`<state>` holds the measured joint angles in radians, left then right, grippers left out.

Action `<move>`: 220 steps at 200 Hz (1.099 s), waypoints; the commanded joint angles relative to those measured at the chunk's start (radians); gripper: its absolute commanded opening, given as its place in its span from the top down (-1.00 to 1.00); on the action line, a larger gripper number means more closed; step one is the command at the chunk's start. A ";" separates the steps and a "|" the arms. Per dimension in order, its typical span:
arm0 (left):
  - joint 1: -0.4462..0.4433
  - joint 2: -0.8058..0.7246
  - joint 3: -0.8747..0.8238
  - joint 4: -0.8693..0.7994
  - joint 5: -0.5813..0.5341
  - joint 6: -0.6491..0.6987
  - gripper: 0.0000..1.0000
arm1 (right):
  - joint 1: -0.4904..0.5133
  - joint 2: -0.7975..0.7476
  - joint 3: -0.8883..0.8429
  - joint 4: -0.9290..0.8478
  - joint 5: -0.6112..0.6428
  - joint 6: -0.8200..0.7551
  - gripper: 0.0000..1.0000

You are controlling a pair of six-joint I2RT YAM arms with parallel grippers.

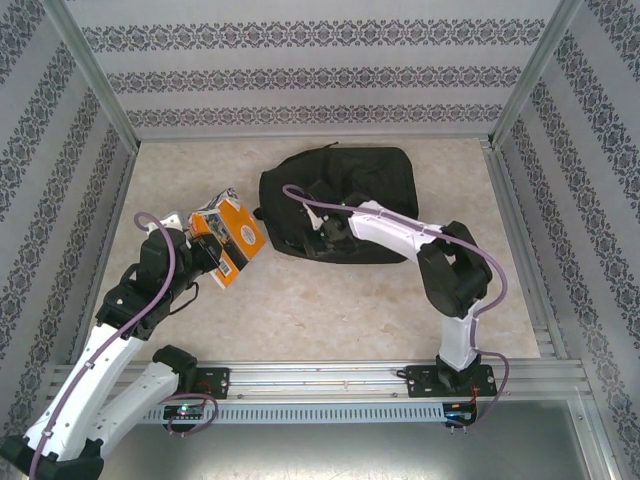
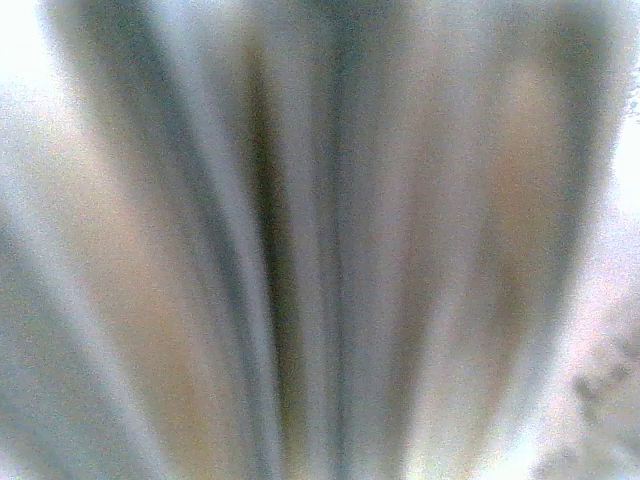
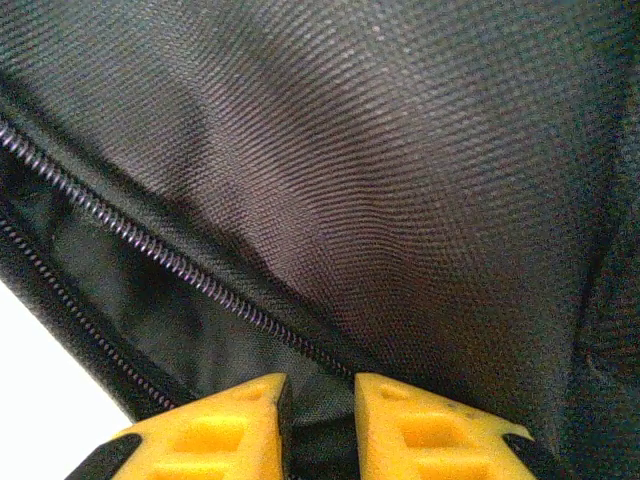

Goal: Pack the student bag

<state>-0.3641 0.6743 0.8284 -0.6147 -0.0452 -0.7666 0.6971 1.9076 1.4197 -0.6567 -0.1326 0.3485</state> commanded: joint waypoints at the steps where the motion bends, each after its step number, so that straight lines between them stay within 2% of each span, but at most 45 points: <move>1: 0.011 -0.016 0.003 0.054 -0.005 0.010 1.00 | -0.020 -0.092 -0.110 -0.070 0.061 -0.022 0.45; 24: 0.011 -0.021 0.007 0.032 -0.043 0.013 1.00 | -0.063 -0.202 -0.230 -0.054 0.114 0.004 0.44; 43: 0.011 -0.028 0.009 0.006 -0.079 0.015 1.00 | -0.096 -0.316 -0.293 -0.035 0.147 0.029 0.53; 62: 0.010 -0.033 0.008 -0.019 -0.122 0.011 1.00 | -0.056 -0.394 -0.271 -0.034 0.171 0.016 0.51; 75: 0.011 -0.032 0.003 -0.024 -0.136 0.011 1.00 | -0.010 -0.396 -0.205 -0.054 0.180 0.003 0.36; 101: 0.010 -0.031 0.000 -0.033 -0.141 0.010 1.00 | 0.071 -0.332 -0.068 -0.056 0.152 0.001 -0.02; 126: 0.012 -0.036 0.002 -0.051 -0.155 0.011 1.00 | 0.149 -0.194 0.101 -0.119 0.232 -0.027 -0.19; 162: 0.013 -0.056 -0.002 -0.069 -0.168 0.016 1.00 | 0.195 -0.047 0.236 -0.117 0.281 0.011 -0.32; 220: 0.014 -0.061 -0.036 -0.033 -0.120 0.010 1.00 | 0.202 0.094 0.332 -0.097 0.318 0.048 -0.34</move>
<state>-0.3641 0.6292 0.8001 -0.6983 -0.1726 -0.7662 0.8944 1.9709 1.6981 -0.7444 0.1383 0.3702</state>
